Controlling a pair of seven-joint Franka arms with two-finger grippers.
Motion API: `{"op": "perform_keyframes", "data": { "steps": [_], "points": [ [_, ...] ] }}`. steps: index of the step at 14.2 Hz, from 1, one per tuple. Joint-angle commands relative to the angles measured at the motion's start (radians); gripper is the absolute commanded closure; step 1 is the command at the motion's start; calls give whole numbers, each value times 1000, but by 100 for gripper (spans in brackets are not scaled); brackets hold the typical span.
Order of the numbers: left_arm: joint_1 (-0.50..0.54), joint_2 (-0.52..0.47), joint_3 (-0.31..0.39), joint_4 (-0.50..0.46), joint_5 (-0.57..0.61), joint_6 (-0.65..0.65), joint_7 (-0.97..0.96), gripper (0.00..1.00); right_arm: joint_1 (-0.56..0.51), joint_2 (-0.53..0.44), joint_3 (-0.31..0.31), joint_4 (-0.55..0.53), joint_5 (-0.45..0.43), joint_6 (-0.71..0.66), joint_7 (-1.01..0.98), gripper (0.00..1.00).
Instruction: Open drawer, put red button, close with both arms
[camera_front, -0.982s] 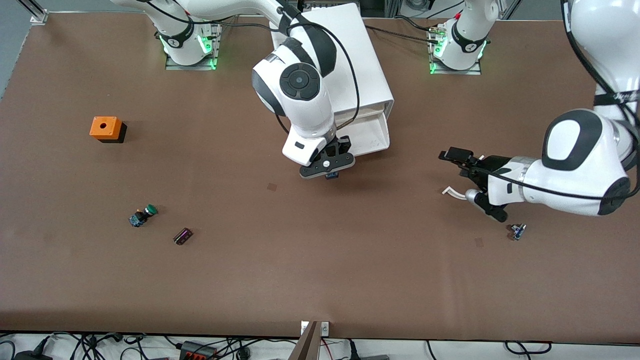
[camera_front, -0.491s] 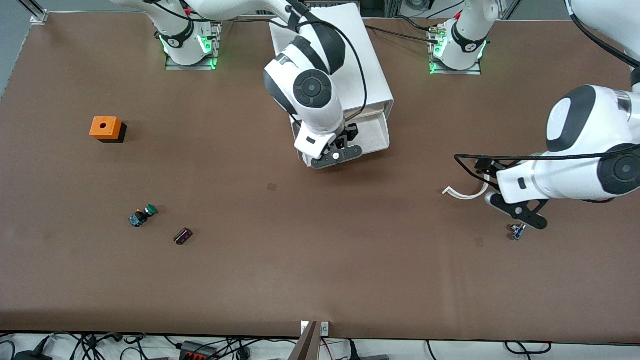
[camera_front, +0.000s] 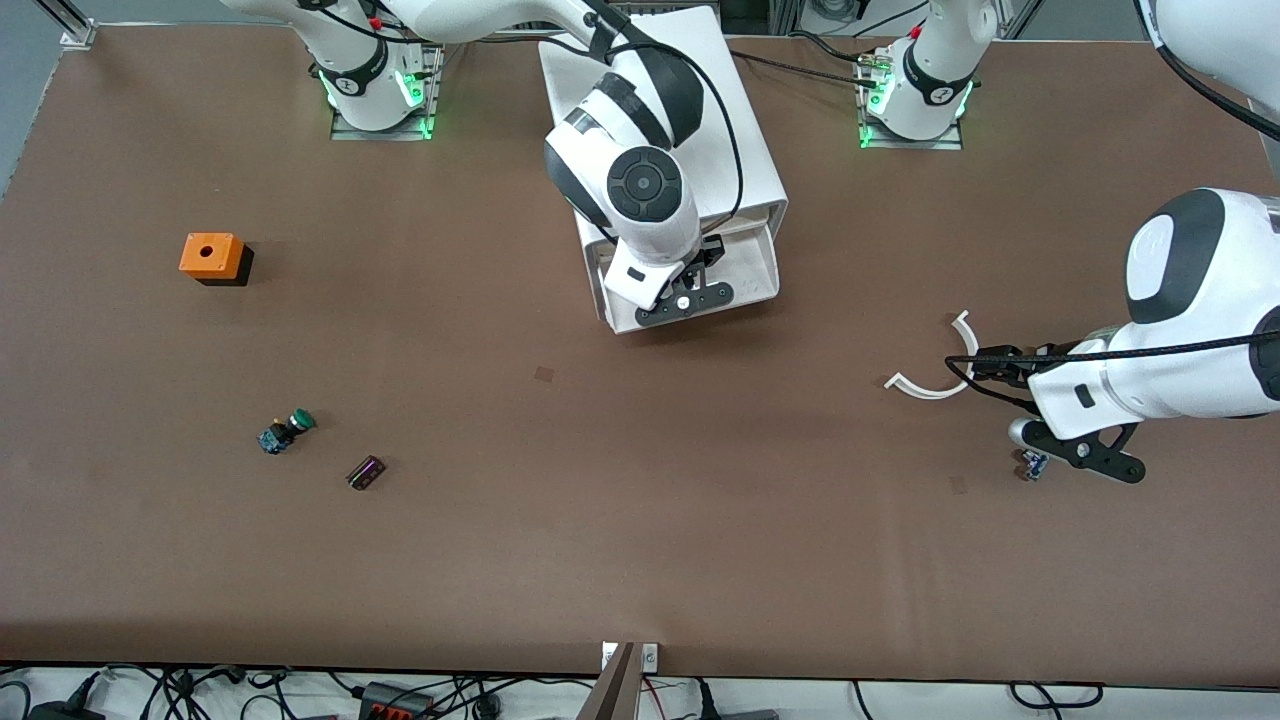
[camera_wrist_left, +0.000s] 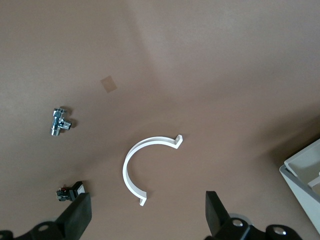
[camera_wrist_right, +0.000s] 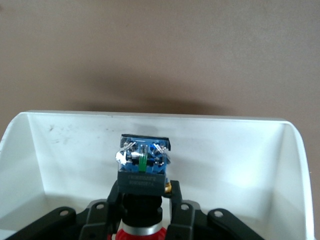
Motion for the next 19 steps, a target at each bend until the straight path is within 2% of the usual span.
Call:
{"op": "perform_keyframes", "data": {
  "steps": [1, 2, 5, 6, 7, 8, 12, 14, 17, 19],
  "points": [
    [-6, 13, -5, 34, 26, -7, -26, 0, 0, 19, 0, 32, 26, -25, 17, 100],
    [-6, 13, -5, 34, 26, -7, -26, 0, 0, 23, -2, 32, 28, -26, 17, 100],
    [-3, 13, -5, 34, 24, -7, -26, 0, 12, 42, 0, 31, 27, -25, 44, 92],
    [-3, 13, -5, 34, 26, -7, -26, 0, 12, 46, 0, 31, 27, -25, 46, 76],
    [-3, 13, -5, 34, 26, -7, -26, 0, 12, 45, -2, 32, 25, -25, 46, 9],
    [-3, 13, -5, 34, 26, -7, -26, 0, 9, 43, -2, 35, 25, -23, 46, 0],
    [-4, 13, -5, 34, 24, -7, -28, 0, -3, 31, -6, 52, 27, -14, 60, 0],
    [-11, 13, -7, 34, 23, -7, -46, 0, -11, 25, -22, 106, 23, -14, 84, 0],
    [-17, 13, -13, 26, -41, 1, -207, 0, -46, 16, -75, 124, 22, -12, 92, 0],
    [-35, 13, -14, 11, -80, 73, -322, 0, -74, 4, -112, 124, 11, -12, 89, 0]
  ]
}}
